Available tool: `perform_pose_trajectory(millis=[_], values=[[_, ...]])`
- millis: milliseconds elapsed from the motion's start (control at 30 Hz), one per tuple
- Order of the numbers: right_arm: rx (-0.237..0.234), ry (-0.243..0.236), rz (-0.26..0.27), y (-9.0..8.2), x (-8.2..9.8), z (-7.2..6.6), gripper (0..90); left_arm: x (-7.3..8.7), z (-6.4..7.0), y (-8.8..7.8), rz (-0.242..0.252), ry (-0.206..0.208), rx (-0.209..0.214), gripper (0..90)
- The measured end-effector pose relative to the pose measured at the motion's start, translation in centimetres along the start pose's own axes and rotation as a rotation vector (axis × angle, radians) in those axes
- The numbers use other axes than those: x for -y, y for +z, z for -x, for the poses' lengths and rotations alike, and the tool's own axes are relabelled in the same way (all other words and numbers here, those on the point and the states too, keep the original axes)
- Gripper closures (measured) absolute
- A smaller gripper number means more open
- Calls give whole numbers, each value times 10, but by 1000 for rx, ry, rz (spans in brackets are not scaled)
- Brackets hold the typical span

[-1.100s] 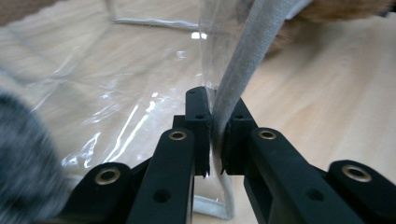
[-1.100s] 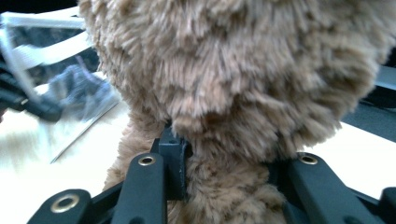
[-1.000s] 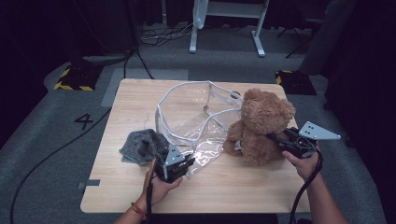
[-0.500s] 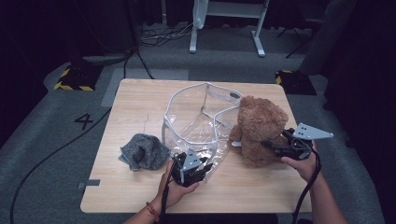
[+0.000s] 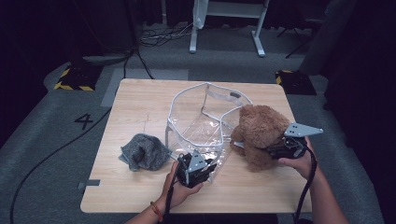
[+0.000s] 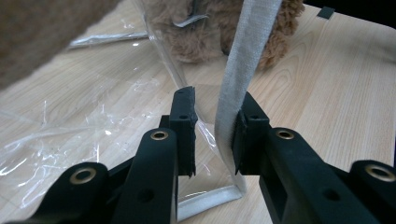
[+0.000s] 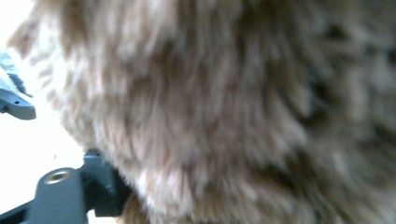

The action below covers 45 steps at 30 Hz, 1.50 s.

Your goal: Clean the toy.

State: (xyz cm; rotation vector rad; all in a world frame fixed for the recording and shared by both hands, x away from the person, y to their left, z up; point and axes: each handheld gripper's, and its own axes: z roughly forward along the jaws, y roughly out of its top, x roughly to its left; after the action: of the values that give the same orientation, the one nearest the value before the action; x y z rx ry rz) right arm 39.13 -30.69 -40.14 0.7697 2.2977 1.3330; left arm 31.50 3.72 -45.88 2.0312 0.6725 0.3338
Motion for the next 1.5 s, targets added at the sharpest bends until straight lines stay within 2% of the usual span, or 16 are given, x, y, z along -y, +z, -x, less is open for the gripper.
perform_pose_trajectory(millis=[133,300,400,533,667,767,900,967,1067,1133,1200,1267,1300,1367,1467,1500], values=[[26,-16,8,-4,0,0,423,-2,4,5,7,-6,2,719],[65,-8,69,-6,0,-3,489,-5,9,13,18,-4,11,657],[73,21,117,-11,-3,0,497,-8,13,13,14,31,37,482],[81,39,156,-18,-6,3,500,-7,13,-5,10,74,65,250],[87,39,183,-25,-12,3,500,4,7,-33,-15,67,92,156],[93,31,200,-33,-17,3,500,17,-2,-53,-23,47,85,153],[113,21,224,-45,-28,4,500,33,-19,-73,-88,39,52,155],[124,15,236,-50,-33,4,500,41,-28,-81,-123,60,-6,154],[137,8,253,-58,-39,6,500,55,-51,-91,-127,-30,-27,155],[144,5,261,-63,-44,7,499,64,-63,-92,-173,-43,-97,157],[154,-1,275,-68,-50,8,499,71,-76,-94,-191,-82,-125,161],[159,-12,281,-71,-57,8,499,77,-86,-95,-209,-88,-162,179],[165,-21,285,-73,-62,8,500,79,-91,-96,-204,-121,-167,182],[171,-34,297,-77,-70,8,500,84,-99,-96,-187,-151,-174,181],[178,-52,323,-84,-84,8,499,88,-105,-94,-182,-180,-175,177],[177,-55,333,-85,-88,8,500,90,-106,-93,-187,-170,-183,177]])
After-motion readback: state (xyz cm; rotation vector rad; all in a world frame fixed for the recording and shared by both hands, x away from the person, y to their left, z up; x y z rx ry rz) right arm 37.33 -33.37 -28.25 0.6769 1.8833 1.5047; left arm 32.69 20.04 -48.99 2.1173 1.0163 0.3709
